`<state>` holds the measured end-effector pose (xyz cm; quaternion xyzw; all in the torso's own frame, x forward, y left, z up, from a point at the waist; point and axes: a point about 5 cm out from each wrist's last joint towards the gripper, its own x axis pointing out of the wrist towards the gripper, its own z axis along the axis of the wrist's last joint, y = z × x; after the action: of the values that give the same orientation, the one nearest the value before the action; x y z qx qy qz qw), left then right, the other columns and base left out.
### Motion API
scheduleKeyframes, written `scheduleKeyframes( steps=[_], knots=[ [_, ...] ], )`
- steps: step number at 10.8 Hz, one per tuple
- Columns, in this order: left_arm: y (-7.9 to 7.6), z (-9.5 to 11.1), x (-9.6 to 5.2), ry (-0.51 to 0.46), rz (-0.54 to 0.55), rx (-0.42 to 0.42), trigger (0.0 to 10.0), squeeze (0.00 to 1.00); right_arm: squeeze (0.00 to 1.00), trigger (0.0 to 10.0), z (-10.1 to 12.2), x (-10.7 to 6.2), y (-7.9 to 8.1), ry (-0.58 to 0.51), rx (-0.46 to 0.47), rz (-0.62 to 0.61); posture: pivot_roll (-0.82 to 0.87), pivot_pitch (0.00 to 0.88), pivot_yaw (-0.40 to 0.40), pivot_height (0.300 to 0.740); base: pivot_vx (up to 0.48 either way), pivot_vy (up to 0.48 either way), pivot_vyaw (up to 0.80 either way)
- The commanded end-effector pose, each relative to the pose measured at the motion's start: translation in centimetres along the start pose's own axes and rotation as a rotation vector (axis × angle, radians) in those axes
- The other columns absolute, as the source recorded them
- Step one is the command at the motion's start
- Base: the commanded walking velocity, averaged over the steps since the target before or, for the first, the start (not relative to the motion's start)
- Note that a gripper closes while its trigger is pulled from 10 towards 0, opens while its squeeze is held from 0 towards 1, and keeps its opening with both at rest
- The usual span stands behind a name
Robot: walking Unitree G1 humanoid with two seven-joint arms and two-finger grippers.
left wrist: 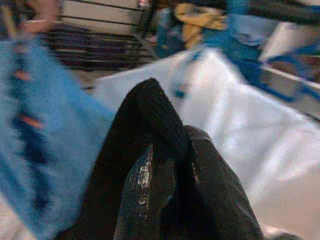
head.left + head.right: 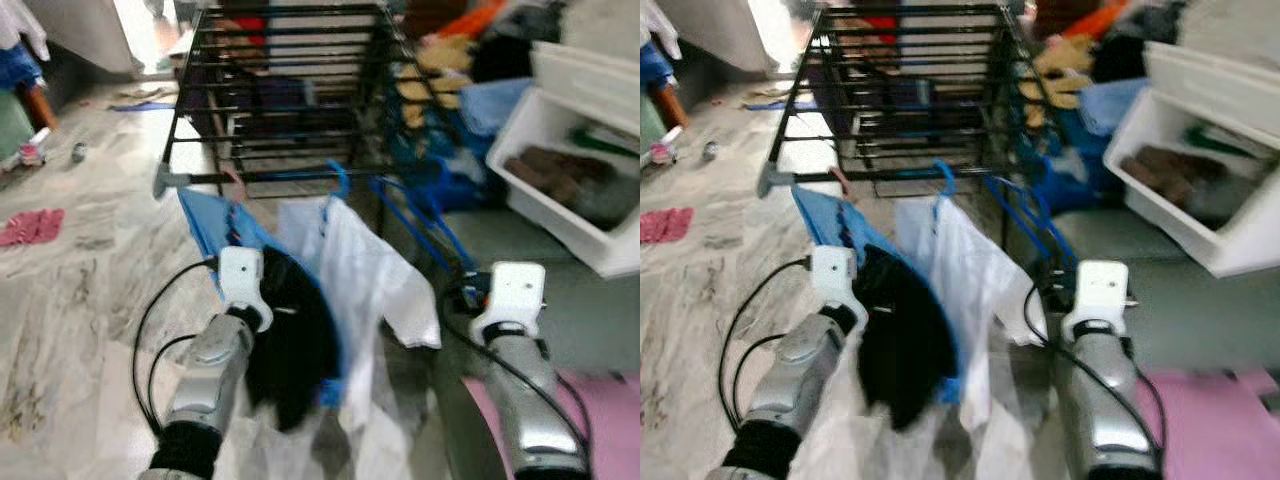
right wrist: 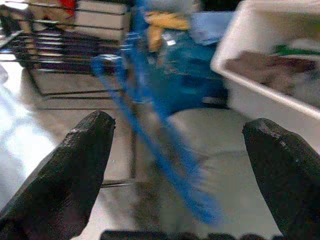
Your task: Hang hanger
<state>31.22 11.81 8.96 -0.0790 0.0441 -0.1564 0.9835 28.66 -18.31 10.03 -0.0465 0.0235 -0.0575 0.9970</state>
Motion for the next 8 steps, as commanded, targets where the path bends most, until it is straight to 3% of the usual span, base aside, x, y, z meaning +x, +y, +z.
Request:
scheduleKeyframes(
  steps=[1,3,8],
  knots=[
    [0.1,1.0,0.1,-0.046,0.003,0.009,10.0,0.00,0.00,10.0,0.1,0.0,0.2,0.004,-0.003,0.031,-0.05,0.038,0.002,0.740,0.349,0.000,0.00],
    [-0.1,1.1,0.1,-0.050,-0.001,0.009,10.0,0.00,0.00,10.0,0.0,0.2,0.3,0.016,-0.013,0.077,-0.04,0.036,0.002,0.740,0.000,0.000,0.00],
    [0.0,1.0,0.1,-0.034,0.002,0.016,10.0,0.00,0.00,10.0,0.0,2.8,-3.5,0.116,-0.112,0.163,-0.04,0.050,0.018,0.740,0.000,0.000,0.00]
  ],
)
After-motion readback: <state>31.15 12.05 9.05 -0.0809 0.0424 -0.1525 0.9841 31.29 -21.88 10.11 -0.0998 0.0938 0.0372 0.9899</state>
